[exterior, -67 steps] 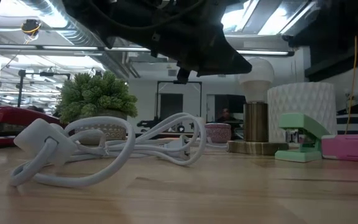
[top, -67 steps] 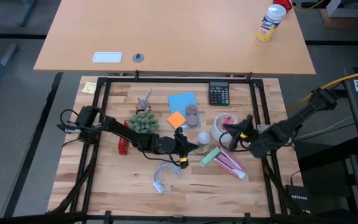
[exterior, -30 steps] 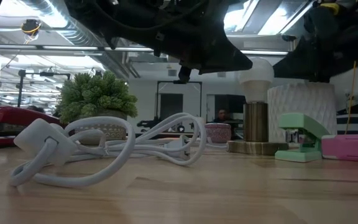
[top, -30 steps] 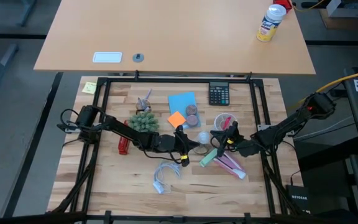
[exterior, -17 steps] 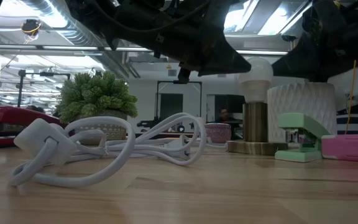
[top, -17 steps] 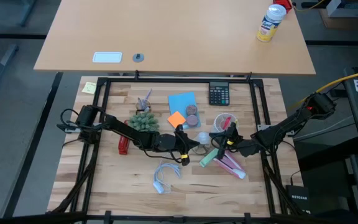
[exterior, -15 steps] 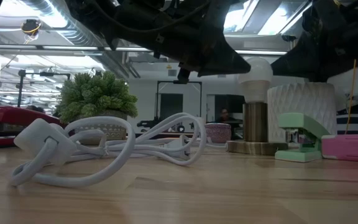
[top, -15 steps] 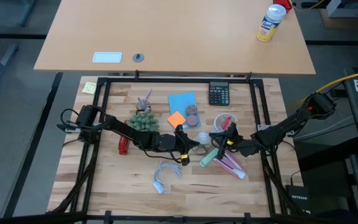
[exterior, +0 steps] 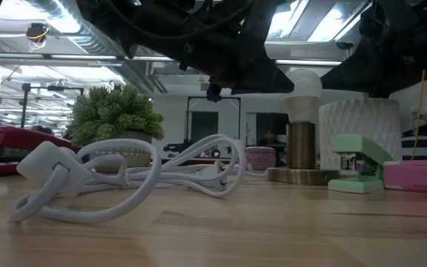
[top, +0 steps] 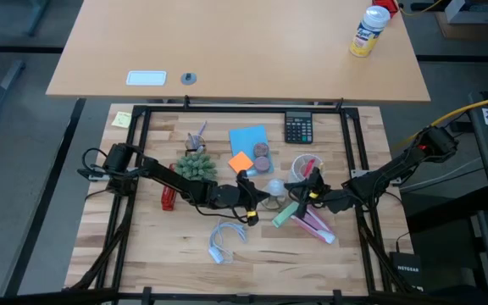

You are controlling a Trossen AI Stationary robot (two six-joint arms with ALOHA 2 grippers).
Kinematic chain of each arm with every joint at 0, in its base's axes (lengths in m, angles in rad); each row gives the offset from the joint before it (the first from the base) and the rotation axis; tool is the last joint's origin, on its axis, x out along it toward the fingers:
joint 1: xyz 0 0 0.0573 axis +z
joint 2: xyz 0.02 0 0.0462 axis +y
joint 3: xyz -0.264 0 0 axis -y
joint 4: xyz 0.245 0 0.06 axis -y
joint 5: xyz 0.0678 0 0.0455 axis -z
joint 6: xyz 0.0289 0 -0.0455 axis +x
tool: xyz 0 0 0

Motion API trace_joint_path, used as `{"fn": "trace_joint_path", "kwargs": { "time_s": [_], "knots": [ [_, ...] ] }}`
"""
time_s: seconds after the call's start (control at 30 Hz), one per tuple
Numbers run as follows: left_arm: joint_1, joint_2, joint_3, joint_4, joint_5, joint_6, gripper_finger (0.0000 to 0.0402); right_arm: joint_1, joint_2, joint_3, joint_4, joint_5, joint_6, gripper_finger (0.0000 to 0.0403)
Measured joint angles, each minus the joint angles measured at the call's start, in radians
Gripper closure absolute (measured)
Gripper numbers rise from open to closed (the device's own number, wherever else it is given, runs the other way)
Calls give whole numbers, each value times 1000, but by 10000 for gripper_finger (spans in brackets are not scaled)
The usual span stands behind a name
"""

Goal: Screw lightbulb
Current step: Insert the white lightbulb into the lamp socket

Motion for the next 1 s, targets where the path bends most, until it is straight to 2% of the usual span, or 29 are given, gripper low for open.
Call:
{"fn": "trace_joint_path", "kwargs": {
  "time_s": [0.47, 0.77, 1.0],
  "knots": [
    [1, 0, -1, -54, -81, -90, 400, 2, 1, 1, 3, -130, 9, 386],
    [-27, 0, 0, -67, -107, -89, 400, 2, -3, 1, 28, -127, -2, 386],
    [-45, -14, 1, -54, -123, -63, 400, 1, -77, 1, 27, -81, -70, 386]
  ]
}}
